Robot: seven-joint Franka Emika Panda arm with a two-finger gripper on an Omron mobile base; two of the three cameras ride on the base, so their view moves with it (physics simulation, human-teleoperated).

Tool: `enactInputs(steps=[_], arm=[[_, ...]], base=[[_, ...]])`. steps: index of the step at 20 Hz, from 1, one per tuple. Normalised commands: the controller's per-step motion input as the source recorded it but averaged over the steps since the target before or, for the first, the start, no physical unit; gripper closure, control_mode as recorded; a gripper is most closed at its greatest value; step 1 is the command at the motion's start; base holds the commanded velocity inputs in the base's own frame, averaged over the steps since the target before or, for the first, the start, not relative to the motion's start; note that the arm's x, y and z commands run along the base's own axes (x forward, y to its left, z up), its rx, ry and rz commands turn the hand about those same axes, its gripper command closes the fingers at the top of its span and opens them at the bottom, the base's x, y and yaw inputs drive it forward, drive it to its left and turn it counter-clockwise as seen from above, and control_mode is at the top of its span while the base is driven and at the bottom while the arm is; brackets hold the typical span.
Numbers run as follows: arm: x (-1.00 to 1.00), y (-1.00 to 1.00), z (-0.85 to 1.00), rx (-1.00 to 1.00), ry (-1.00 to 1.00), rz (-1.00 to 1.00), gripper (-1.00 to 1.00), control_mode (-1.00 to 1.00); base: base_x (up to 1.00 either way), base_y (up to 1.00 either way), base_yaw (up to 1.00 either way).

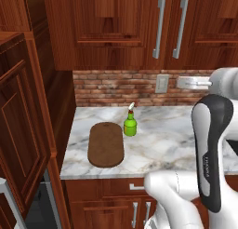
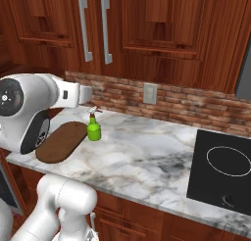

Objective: Grab the spray bottle from the cabinet, then place it next to the cutting board for sanitizing. Then grab the dish brush from the countertop next to the sink and place it next to the cutting board.

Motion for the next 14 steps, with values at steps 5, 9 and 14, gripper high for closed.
enactInputs(steps=[5,9,14], arm=[[0.0,0.02,-0.53,-0.01,0.15,-0.07,-1.0,-1.0],[-0.02,0.01,-0.4,-0.01,0.1,-0.05,-1.0,-1.0],[-0.2,0.02,-0.13,-0.01,0.01,-0.04,-1.0,-1.0]], base=[[0.0,0.0,0.0],[0.0,0.0,0.0],[0.0,0.0,0.0]])
